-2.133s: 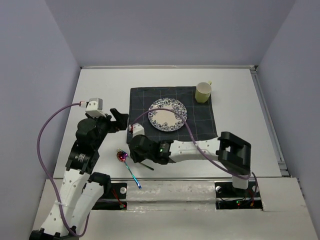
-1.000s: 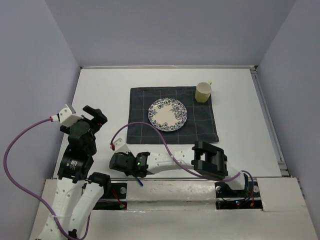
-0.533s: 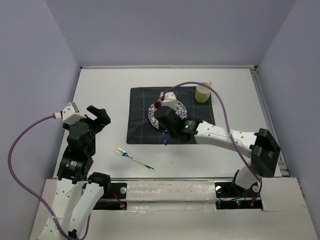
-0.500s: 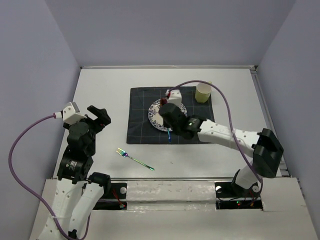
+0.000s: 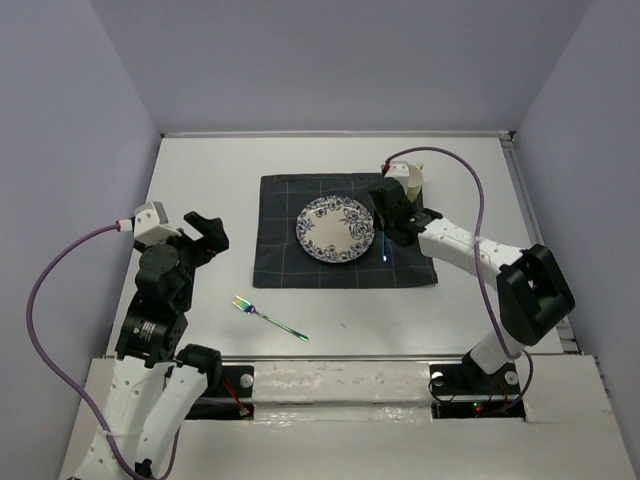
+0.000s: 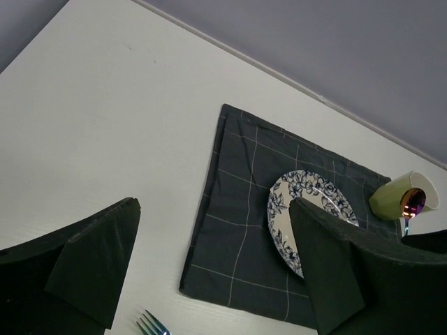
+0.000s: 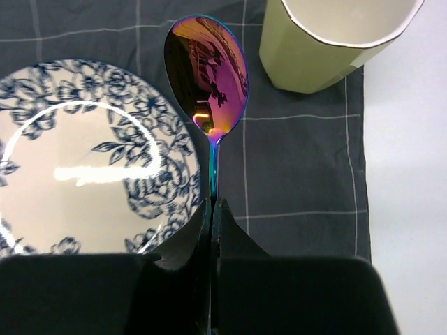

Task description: Set the dinner table for one person

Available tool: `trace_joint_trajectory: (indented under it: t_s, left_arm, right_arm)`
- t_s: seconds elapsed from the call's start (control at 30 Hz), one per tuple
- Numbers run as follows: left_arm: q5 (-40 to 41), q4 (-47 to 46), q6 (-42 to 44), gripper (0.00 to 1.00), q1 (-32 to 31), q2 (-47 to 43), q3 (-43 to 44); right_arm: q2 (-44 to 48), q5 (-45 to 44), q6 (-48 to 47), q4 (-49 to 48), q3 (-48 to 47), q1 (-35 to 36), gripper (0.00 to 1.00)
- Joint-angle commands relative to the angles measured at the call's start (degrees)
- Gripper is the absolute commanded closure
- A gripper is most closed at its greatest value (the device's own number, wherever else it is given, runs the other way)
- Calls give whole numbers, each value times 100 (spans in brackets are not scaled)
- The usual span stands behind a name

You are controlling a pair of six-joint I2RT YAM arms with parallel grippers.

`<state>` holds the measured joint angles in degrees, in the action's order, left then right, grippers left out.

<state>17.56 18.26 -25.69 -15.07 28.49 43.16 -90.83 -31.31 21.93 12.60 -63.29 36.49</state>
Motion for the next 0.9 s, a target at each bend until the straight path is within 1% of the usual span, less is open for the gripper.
trace_joint_trajectory:
  t_s: [0.0,0.33,0.57,0.73,0.77,0.8,0.83,0.87]
  left_arm:
    - [-69,-262,152,1,-66,-10,-71]
    - [-86,-270,152,1,-110,-36,-79]
    - [-104,-297,170,1,-119,-1,-79]
    - [-95,-297,170,1,-119,8,-88]
    - [-104,-306,179,1,-119,7,-88]
    - [-113,-323,170,1,-119,25,-79]
    - [-121,-323,170,1,-119,51,-79]
    - [-113,-315,179,1,-119,69,-79]
  right_arm:
    - [-426,371,-295,-486,-219,-248,100]
    - [-1191,591,-128,-662,-386,-564,100]
    - [-1543,705,-58,-706,-500,-792,100]
    - [-1684,837,13,-698,-500,-793,100]
    - [-1693,837,39,-680,-474,-793,98]
    - [-1684,828,48,-680,-448,-793,92]
    - [-1675,811,48,-680,-439,-793,88]
    - [-1632,811,48,-671,-430,-793,79]
